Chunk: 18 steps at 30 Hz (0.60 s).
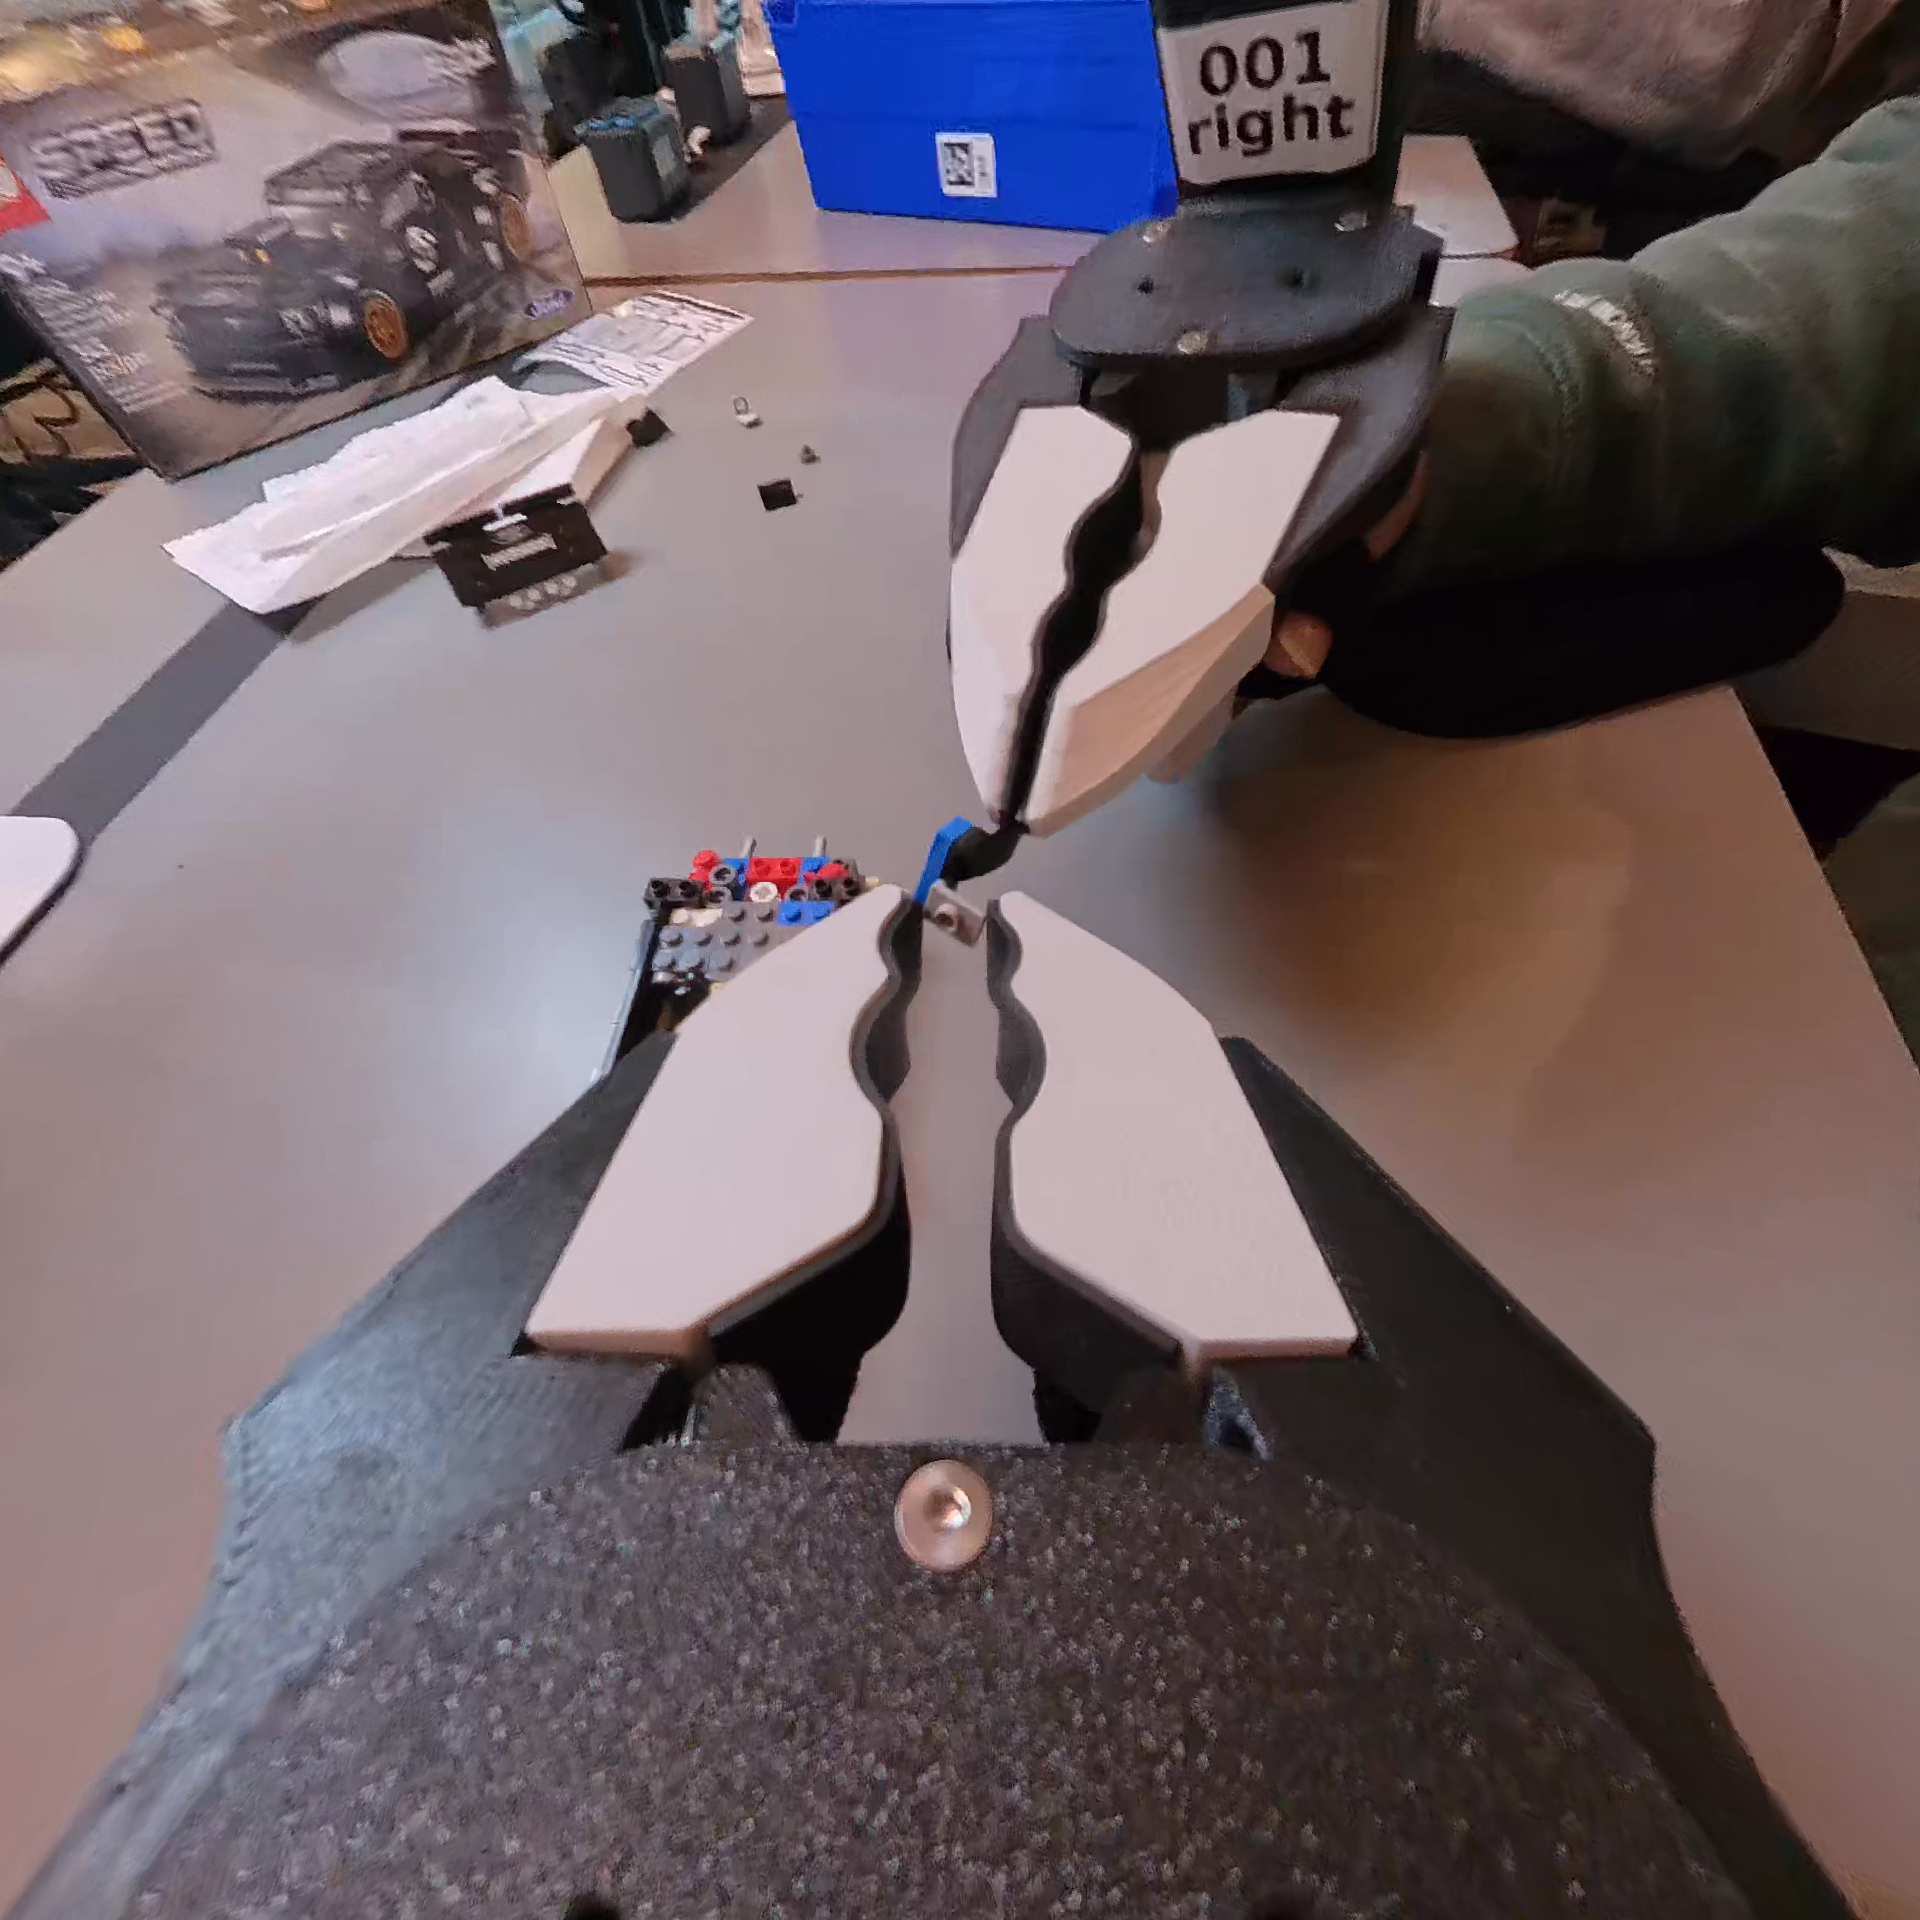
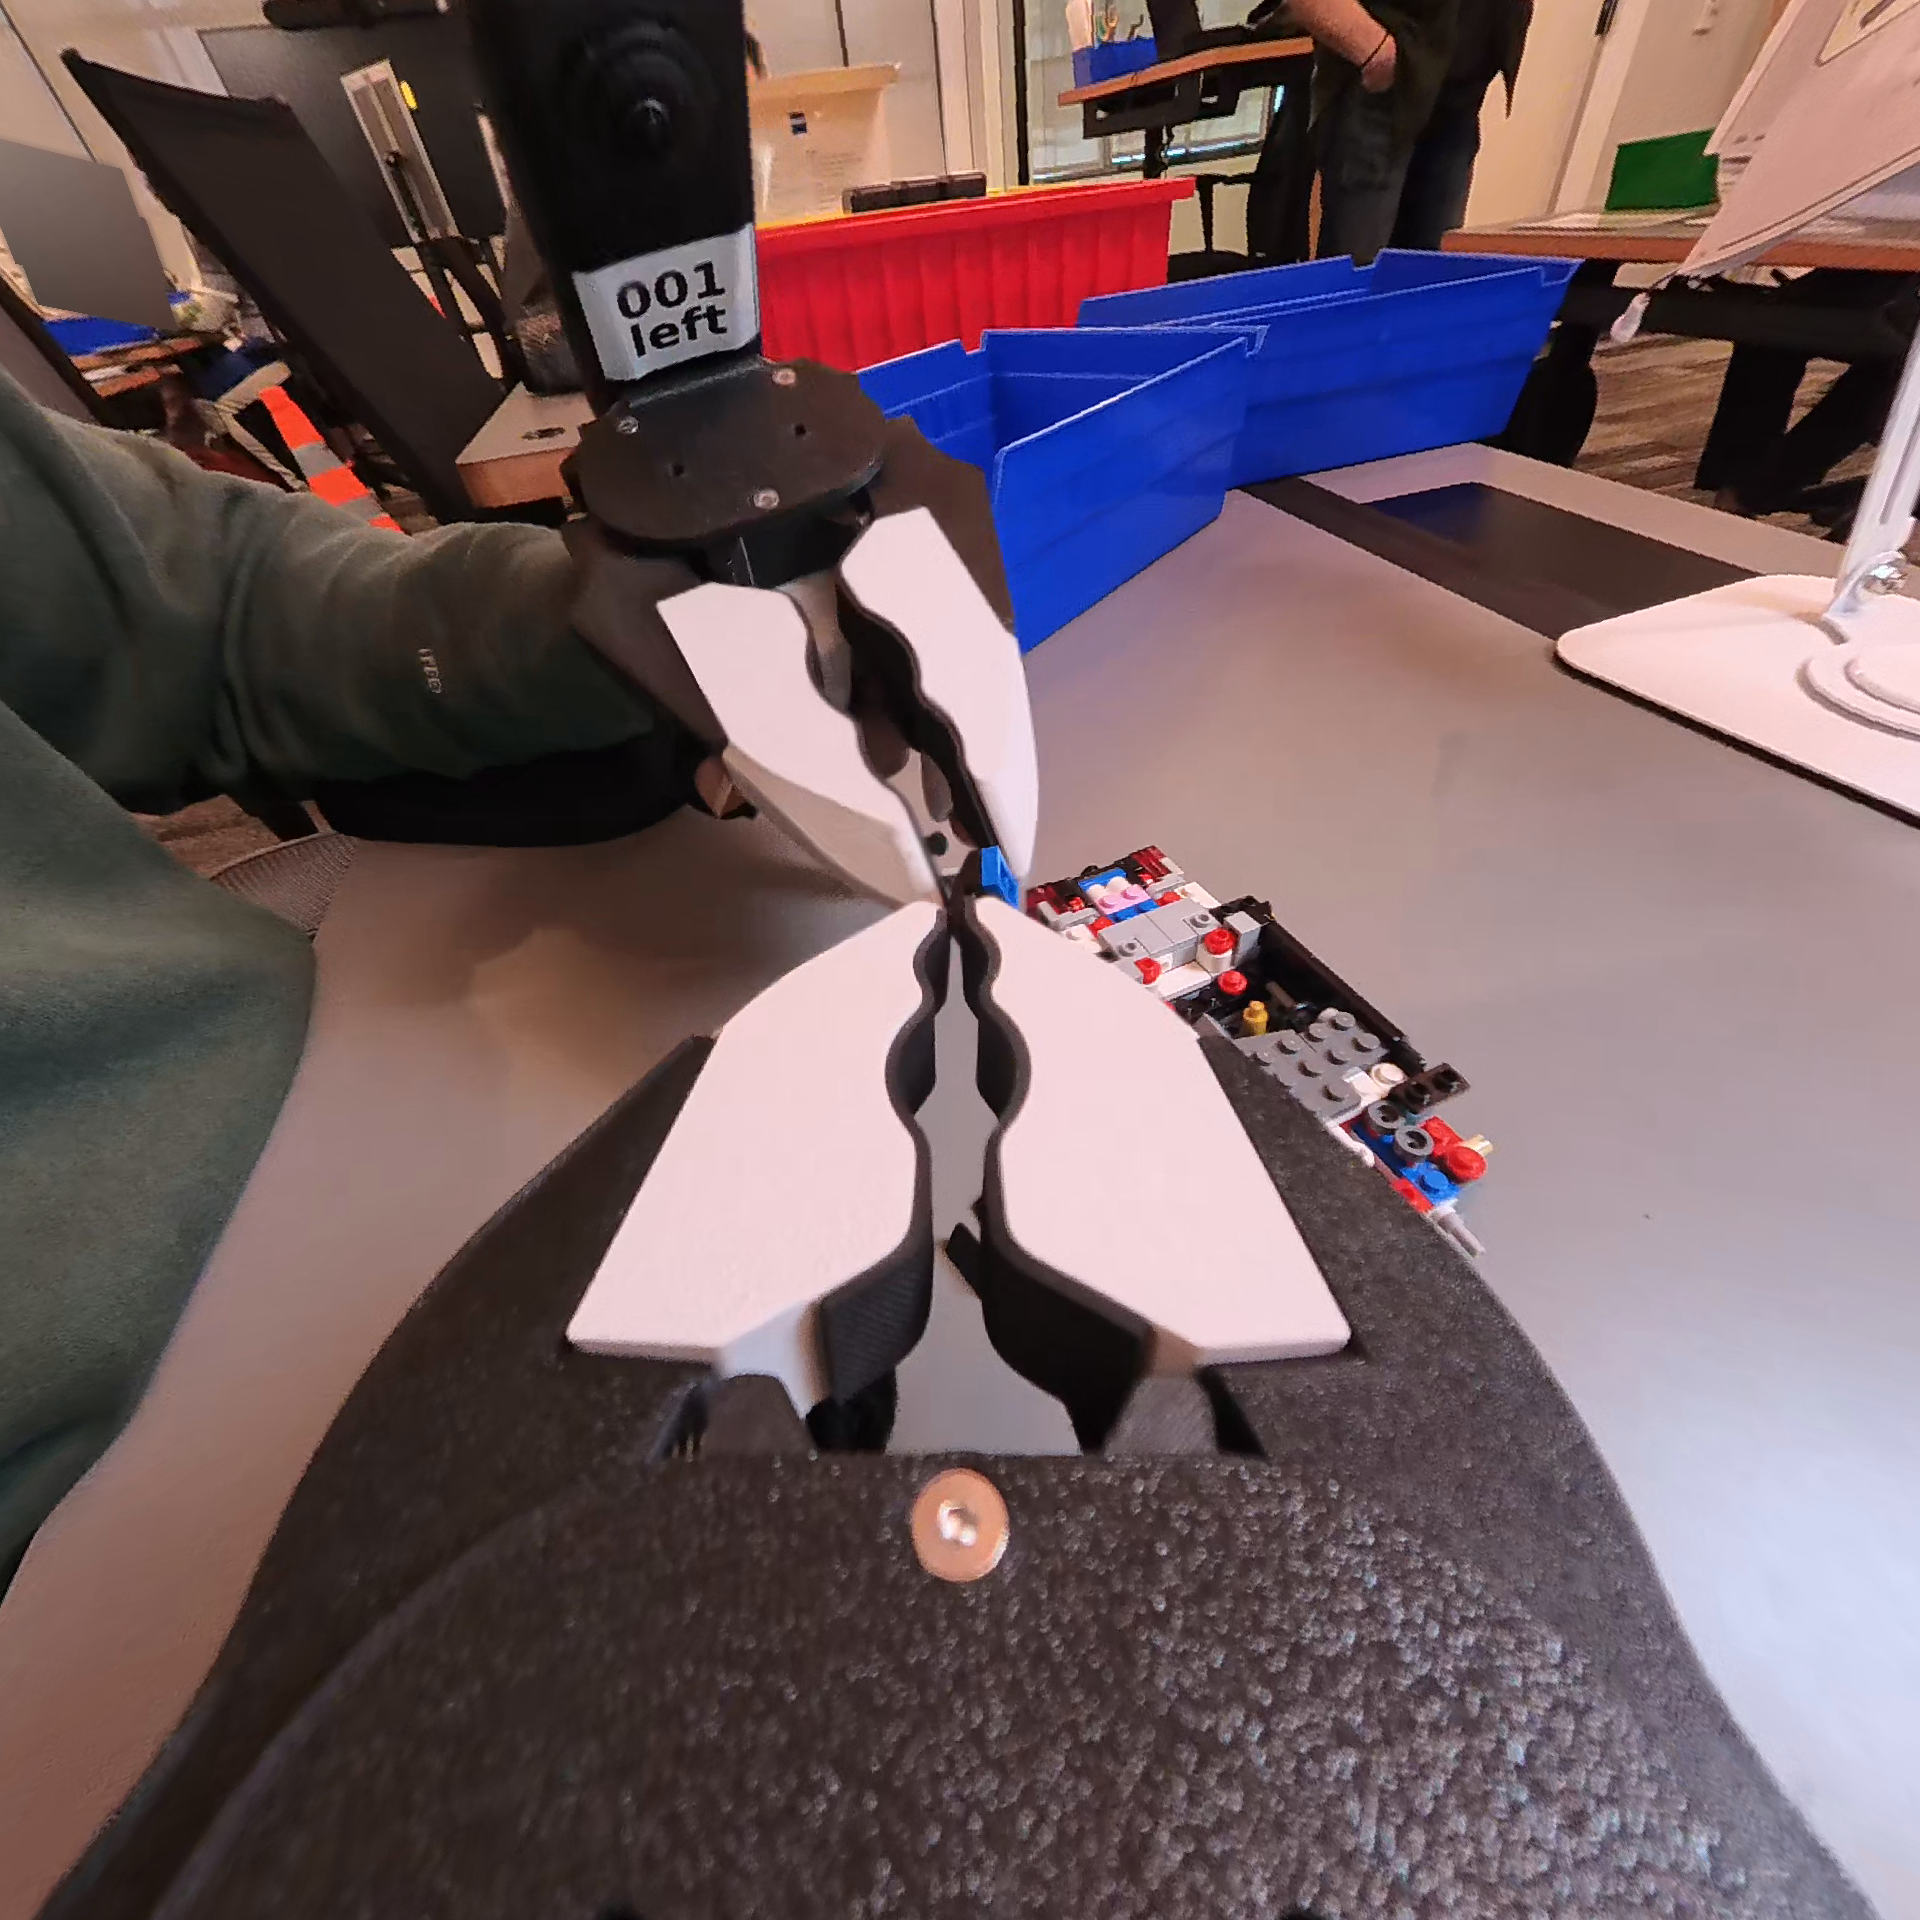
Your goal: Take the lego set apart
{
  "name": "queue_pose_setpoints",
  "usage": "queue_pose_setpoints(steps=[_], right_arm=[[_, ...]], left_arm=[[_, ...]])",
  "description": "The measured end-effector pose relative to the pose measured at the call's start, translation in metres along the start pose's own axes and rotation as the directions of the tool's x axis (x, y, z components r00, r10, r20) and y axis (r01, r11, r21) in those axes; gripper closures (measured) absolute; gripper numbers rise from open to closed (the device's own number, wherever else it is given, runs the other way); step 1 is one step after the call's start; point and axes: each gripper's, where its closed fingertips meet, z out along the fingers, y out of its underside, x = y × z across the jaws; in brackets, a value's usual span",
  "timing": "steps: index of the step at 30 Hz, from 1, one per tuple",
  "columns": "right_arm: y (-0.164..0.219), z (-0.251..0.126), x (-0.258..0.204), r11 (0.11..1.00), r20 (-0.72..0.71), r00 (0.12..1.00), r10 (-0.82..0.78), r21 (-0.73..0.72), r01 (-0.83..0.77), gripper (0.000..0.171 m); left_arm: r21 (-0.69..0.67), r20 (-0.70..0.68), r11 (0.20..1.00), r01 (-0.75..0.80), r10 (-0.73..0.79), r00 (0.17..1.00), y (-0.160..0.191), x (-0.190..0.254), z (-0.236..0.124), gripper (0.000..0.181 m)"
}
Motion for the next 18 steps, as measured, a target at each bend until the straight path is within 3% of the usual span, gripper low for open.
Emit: queue_pose_setpoints(steps=[8, 12, 16, 17, 18], right_arm=[[-0.008, -0.007, -0.003, 0.998, 0.012, 0.998, -0.053, 0.024, 0.053, 0.171], [-0.008, -0.012, 0.001, 0.996, -0.004, 0.997, -0.083, 0.015, 0.083, 0.171], [-0.007, -0.003, -0.007, 0.995, -0.016, 0.995, -0.102, 0.018, 0.102, 0.171], [-0.009, -0.002, -0.011, 0.995, 0.000, 0.996, -0.095, 0.030, 0.095, 0.155], [-0.012, -0.001, -0.015, 0.996, 0.022, 0.997, -0.075, 0.039, 0.074, 0.150]], left_arm=[[-0.026, 0.107, 0.985, -0.171, 0.173, 0.979, -0.004, -0.012, -0.011, 0.174], [0.012, 0.110, 0.986, -0.169, 0.167, 0.980, -0.013, -0.013, -0.019, 0.175], [0.006, 0.171, 0.954, -0.300, 0.294, 0.940, -0.017, -0.008, -0.014, 0.175], [0.005, 0.185, 0.941, -0.338, 0.332, 0.925, -0.018, -0.006, -0.014, 0.175], [0.005, 0.197, 0.927, -0.374, 0.366, 0.909, -0.020, -0.004, -0.013, 0.175]])
